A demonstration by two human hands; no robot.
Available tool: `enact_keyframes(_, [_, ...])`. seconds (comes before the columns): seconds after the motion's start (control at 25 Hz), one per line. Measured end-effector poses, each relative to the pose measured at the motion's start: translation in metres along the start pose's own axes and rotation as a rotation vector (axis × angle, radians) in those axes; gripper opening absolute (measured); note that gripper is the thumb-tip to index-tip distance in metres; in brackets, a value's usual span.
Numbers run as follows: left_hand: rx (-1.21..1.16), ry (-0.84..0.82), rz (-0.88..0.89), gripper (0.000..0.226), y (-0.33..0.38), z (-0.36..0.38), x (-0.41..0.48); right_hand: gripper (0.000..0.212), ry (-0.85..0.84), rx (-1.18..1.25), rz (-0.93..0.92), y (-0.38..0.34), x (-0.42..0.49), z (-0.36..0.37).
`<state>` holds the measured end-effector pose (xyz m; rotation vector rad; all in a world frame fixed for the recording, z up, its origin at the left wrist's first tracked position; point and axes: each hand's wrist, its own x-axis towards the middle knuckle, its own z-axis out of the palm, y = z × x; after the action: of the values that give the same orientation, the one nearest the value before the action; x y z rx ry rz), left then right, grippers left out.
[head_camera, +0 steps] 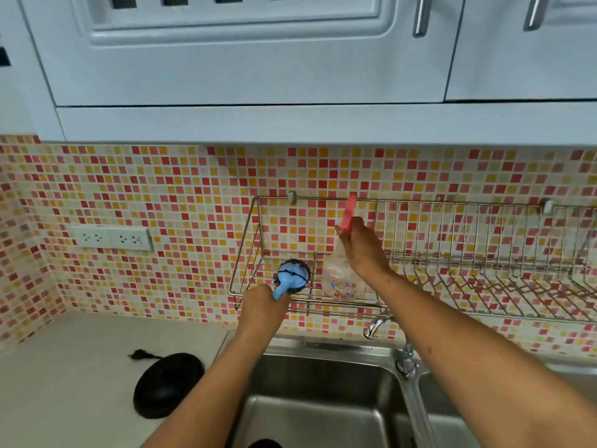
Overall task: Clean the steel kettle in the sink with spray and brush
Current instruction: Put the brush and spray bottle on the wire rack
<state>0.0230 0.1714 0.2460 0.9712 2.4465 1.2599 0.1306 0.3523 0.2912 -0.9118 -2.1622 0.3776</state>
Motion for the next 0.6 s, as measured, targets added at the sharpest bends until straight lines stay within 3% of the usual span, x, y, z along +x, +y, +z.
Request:
enact_keyframes(0.2, [-0.043, -0.159, -0.112, 0.017, 0.006, -0.002, 0.002, 0.035, 0.000, 0.021, 0.030, 0.009, -0.001, 0.011])
enact_keyframes(0.36, [-0.035, -0.250, -0.151, 0.035, 0.009, -0.007, -0.006, 0.033, -0.046, 0.110, 0.077, 0.017, -0.007, 0.012])
enact_keyframes(0.48, [-0.110, -0.267, -0.163, 0.055, 0.002, -0.016, -0.011, 0.045, 0.096, 0.264, 0.136, 0.010, -0.032, 0.009])
enact_keyframes(0.6, [-0.232, -0.177, -0.129, 0.048, -0.025, -0.032, -0.016, 0.036, 0.283, 0.485, 0.043, -0.014, -0.086, 0.004])
